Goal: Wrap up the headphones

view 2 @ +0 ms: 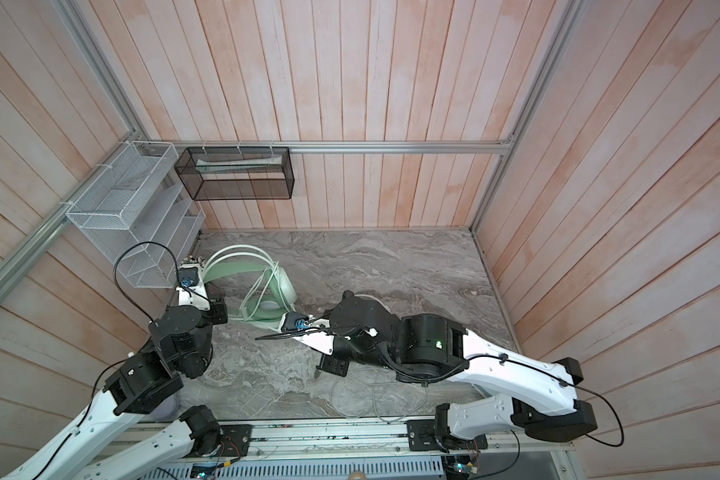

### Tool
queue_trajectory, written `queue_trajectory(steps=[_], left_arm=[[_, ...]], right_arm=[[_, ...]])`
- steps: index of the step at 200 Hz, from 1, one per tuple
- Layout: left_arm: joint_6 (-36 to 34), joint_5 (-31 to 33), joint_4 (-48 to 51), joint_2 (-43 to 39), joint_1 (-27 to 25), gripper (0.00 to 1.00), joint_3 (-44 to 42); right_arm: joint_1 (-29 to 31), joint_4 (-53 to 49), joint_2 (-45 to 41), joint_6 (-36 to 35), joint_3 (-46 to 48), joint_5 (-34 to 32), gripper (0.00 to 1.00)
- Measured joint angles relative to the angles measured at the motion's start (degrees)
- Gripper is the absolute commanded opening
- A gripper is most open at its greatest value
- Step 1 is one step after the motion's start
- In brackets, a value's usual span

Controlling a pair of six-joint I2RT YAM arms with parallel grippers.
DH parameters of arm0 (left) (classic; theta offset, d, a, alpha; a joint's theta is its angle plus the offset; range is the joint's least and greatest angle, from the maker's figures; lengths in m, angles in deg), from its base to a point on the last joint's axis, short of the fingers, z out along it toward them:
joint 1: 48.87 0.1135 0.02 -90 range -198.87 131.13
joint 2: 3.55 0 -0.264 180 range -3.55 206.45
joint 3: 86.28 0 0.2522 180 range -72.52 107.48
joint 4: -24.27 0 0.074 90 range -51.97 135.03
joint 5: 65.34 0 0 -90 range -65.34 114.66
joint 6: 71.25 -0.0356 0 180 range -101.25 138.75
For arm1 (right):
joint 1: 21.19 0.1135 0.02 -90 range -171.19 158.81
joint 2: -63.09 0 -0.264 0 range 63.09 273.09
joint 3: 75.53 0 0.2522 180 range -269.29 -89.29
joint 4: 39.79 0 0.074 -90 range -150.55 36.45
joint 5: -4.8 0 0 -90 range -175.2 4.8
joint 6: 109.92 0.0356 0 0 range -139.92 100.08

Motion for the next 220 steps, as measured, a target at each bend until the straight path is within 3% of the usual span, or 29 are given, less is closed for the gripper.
queue_trajectory(steps=[23, 51, 98, 144, 182, 220], left_arm=[[-1.0, -6.5, 0.0, -0.8, 0.1, 0.0, -0.8], [-1.6, -14.3, -0.6, -1.0, -0.4, 0.0, -1.8], [-1.6, -22.9, -1.6, -3.7, -0.6, 0.0, -3.6], [4.9, -24.6, 0.5, -4.0, -0.5, 0.0, -2.4], [10.3, -24.3, 4.9, -4.3, -0.5, 0.0, 1.4], [14.0, -26.6, 5.7, -4.2, -0.5, 0.0, 3.5]], right_arm=[[-2.2, -0.1, 0.9, -2.5, -3.8, -1.7, 0.0], [-9.4, 2.0, 1.8, -6.8, -6.2, -3.0, 0.0], [-20.6, 7.9, 6.9, -11.1, -6.1, -0.2, 0.0], [-30.0, 18.8, 7.0, -9.7, 2.3, 10.2, 0.0], [-33.5, 29.9, 3.0, -6.7, 12.3, 17.8, 0.0], [-38.4, 37.5, 0.2, -2.7, 16.3, 26.6, 0.0]])
